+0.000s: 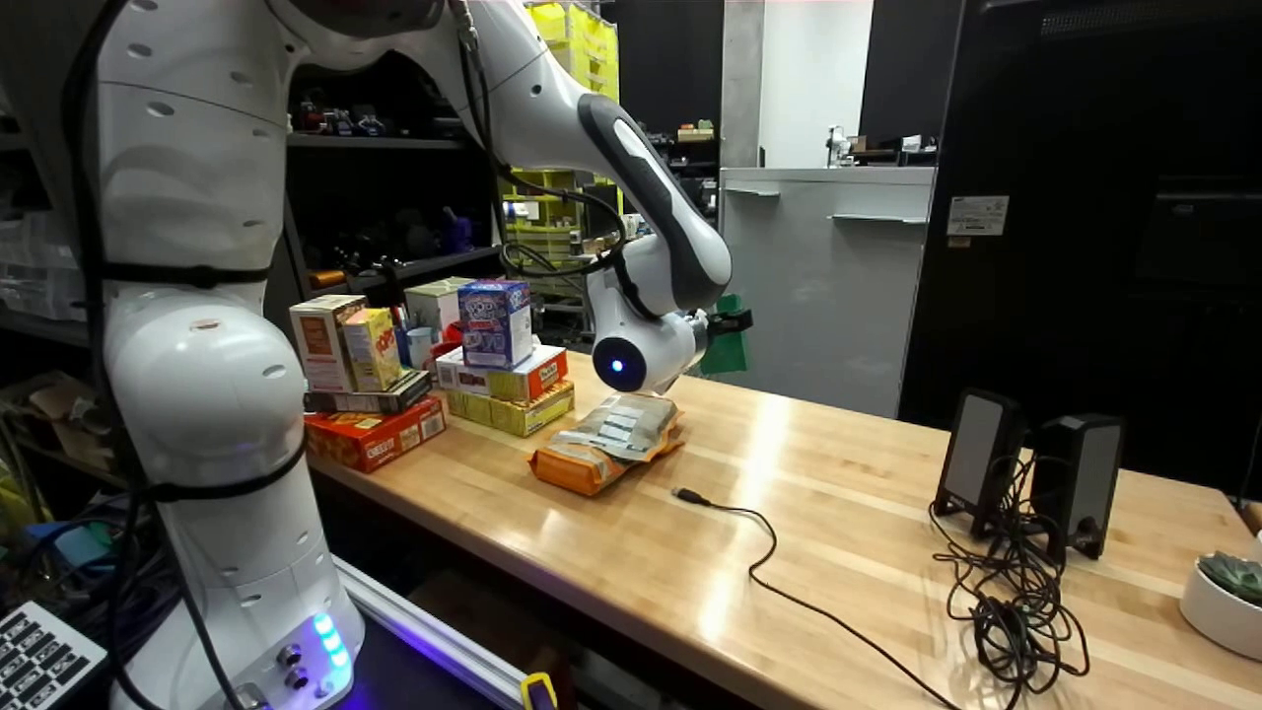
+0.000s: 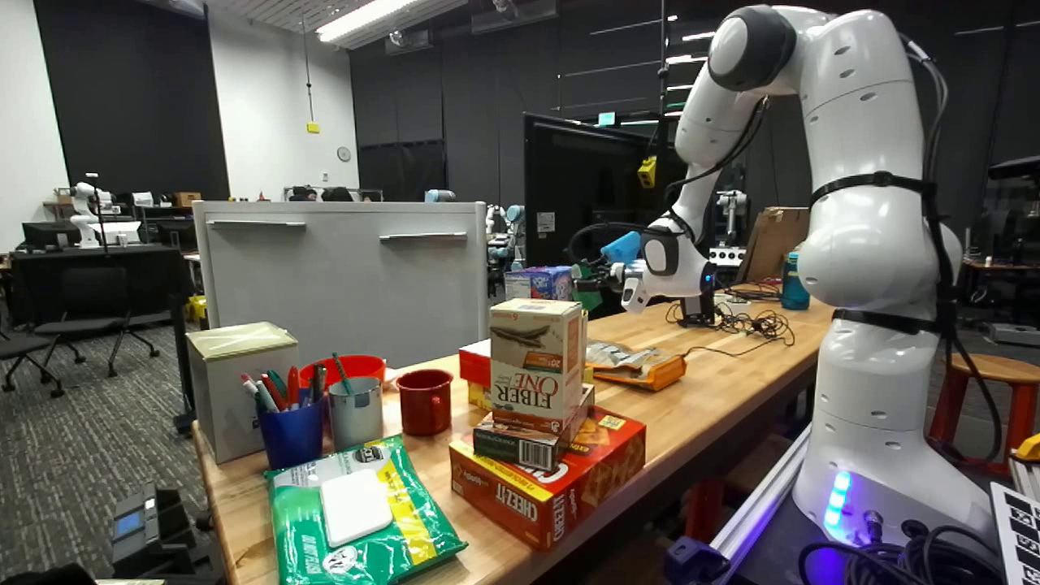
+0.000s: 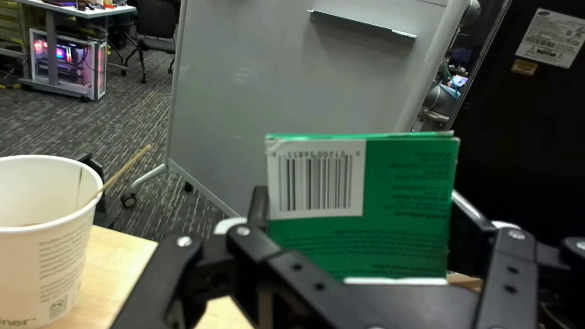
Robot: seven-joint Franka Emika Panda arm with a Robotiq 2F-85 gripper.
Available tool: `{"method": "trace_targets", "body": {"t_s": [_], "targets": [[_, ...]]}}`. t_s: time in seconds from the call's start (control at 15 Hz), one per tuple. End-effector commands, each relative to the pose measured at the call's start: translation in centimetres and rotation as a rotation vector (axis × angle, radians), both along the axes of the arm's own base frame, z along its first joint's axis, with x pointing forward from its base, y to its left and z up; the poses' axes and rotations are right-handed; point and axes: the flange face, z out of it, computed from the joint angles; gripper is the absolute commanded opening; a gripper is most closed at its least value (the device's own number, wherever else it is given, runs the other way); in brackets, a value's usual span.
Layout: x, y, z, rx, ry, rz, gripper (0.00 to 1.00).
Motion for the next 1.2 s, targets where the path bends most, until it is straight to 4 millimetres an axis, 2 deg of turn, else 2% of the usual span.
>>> {"method": "trace_targets", "body": {"t_s": [0.0, 0.6, 0.67, 1.13], "targets": [[0.0, -0.1, -0.1, 0.003, -0.031, -0.01, 0.63], [0.0, -0.3, -0.1, 0.029, -0.055, -0.041, 0.63], [-0.5, -1.2, 0.3, 0.035, -0.058, -0.038, 0.63], [-0.9, -1.9, 0.1, 0.049, -0.046, -0.057, 0.63]]}}
